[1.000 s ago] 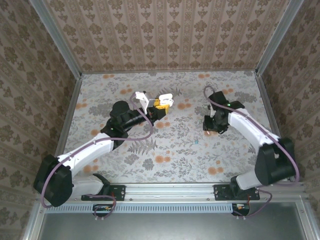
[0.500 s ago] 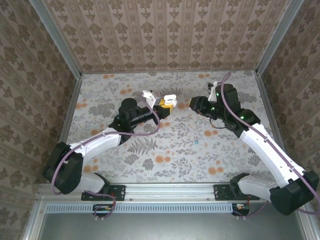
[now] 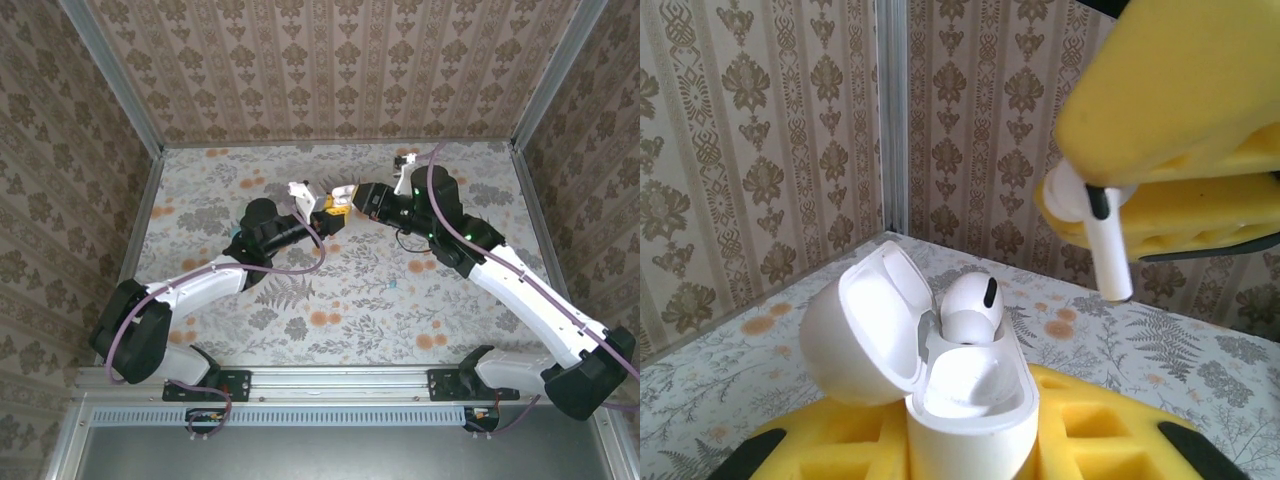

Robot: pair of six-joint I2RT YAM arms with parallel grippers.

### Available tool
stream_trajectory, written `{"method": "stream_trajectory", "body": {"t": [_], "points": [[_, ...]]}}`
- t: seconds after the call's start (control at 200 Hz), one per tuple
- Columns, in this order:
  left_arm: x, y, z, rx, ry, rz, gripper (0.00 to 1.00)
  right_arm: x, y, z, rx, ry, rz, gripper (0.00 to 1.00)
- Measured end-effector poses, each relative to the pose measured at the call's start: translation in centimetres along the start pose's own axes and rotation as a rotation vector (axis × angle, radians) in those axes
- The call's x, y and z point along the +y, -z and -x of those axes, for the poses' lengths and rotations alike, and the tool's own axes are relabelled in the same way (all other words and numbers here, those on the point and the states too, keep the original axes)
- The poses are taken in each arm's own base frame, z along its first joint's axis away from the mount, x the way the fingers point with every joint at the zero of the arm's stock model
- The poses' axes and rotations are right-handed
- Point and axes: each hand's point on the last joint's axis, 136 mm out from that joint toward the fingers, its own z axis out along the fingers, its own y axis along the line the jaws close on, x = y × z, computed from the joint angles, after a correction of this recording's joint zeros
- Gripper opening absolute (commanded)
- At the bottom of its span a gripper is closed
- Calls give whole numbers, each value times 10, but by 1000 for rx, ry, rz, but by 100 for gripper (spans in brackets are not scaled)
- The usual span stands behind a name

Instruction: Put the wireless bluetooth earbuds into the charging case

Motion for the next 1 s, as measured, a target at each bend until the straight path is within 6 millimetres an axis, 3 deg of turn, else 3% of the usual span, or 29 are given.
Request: {"method": "stream_trajectory", "body": {"t": [0.36, 0.66, 1.0], "points": [[-1, -2, 0, 0, -31, 13, 26, 19, -6, 3, -54, 37, -22, 31], [0, -2, 0, 0, -34, 21, 26, 13, -20, -7, -41, 76, -90, 31], [1, -2, 0, 0, -34, 28, 26, 9, -22, -7, -59, 105, -132, 31]]}}
